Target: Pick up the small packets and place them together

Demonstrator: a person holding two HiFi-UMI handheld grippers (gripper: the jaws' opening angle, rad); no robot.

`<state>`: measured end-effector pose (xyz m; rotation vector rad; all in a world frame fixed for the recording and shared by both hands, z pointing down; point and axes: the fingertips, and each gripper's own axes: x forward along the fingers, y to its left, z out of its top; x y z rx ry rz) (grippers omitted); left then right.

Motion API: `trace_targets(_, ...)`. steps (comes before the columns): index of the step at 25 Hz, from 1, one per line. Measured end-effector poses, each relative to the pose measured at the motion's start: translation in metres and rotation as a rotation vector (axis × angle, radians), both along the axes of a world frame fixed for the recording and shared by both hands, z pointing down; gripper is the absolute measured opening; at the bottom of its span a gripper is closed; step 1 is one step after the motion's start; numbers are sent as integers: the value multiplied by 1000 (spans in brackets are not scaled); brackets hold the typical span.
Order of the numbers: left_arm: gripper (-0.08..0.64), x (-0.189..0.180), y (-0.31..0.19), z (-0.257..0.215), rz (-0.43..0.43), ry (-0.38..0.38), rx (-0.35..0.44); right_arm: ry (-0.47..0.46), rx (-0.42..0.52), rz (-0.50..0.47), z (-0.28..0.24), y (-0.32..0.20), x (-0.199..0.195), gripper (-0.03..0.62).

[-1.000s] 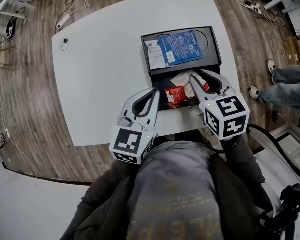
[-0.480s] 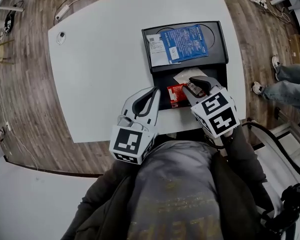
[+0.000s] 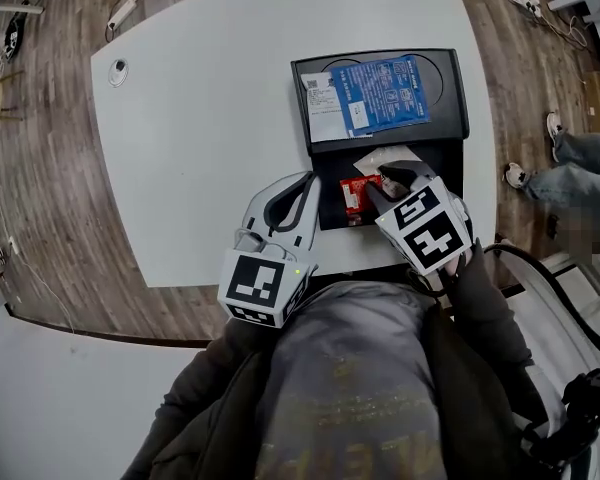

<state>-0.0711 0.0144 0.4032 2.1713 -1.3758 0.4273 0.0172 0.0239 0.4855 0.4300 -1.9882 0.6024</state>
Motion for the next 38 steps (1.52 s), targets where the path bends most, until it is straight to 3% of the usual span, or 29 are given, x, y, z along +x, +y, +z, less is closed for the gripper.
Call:
trace_targets(4, 2, -1, -2, 4, 0, 8, -8, -1, -11, -17, 2, 1, -1, 110)
trace_targets(9, 2, -4, -5, 3, -6, 9, -3, 14, 1, -61, 4, 3, -2, 8)
trace_targets(19, 2, -7, -1, -7, -16, 15, 27, -80, 91, -26, -47, -3, -6, 5)
trace_targets(32, 2, -5, 6, -56, -1, 20, 191, -133, 268, -26, -115, 9, -14, 5)
trace_targets(38, 2, -9, 6, -69, -4, 16, 226, -162, 328, -27, -142, -2, -21, 5)
